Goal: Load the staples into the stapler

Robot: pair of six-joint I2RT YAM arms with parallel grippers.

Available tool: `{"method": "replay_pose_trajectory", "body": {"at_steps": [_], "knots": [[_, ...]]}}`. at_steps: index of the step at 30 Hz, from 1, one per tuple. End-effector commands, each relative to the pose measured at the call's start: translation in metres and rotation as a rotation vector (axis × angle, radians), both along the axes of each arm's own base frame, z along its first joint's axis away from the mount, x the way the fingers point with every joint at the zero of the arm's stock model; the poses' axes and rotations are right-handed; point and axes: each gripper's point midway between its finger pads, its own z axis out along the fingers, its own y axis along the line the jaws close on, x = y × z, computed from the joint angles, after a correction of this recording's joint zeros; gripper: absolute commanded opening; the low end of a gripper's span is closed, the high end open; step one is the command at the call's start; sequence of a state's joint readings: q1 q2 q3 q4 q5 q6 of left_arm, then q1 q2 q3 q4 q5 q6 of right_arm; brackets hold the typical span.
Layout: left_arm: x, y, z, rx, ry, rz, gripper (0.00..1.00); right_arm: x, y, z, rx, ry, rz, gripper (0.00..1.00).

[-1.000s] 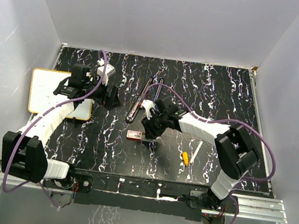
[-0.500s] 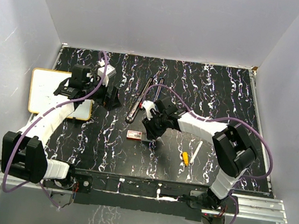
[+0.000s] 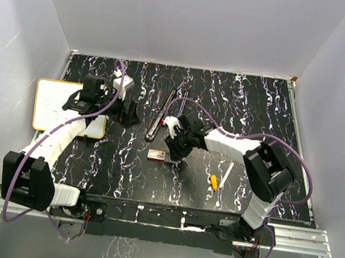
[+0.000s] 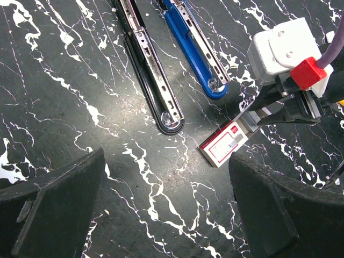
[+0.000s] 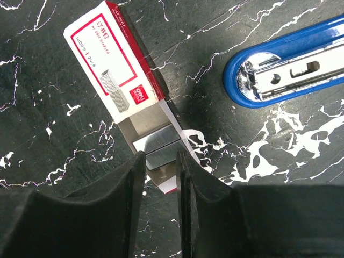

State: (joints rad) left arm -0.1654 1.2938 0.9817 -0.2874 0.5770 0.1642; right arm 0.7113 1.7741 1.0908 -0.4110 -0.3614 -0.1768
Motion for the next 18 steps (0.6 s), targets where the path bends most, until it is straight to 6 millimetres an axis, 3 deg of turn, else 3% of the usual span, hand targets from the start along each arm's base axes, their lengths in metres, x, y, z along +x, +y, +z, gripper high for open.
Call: {"method": "replay_pose_trajectory", "body": {"at_steps": [1, 18], "knots": [[-0.0063, -0.0040, 0.0161, -0.018, -0.058, -0.035, 0.97, 0.0153, 0.0050, 0.0102, 0.010, -0.048, -0.021, 0.32], [-0.0063, -0.0059, 0.0172, -0.021, -0.058, -0.045, 0.97, 0.0213, 0.0003, 0.0170, -0.005, -0.094, -0.029, 0.32]]}}
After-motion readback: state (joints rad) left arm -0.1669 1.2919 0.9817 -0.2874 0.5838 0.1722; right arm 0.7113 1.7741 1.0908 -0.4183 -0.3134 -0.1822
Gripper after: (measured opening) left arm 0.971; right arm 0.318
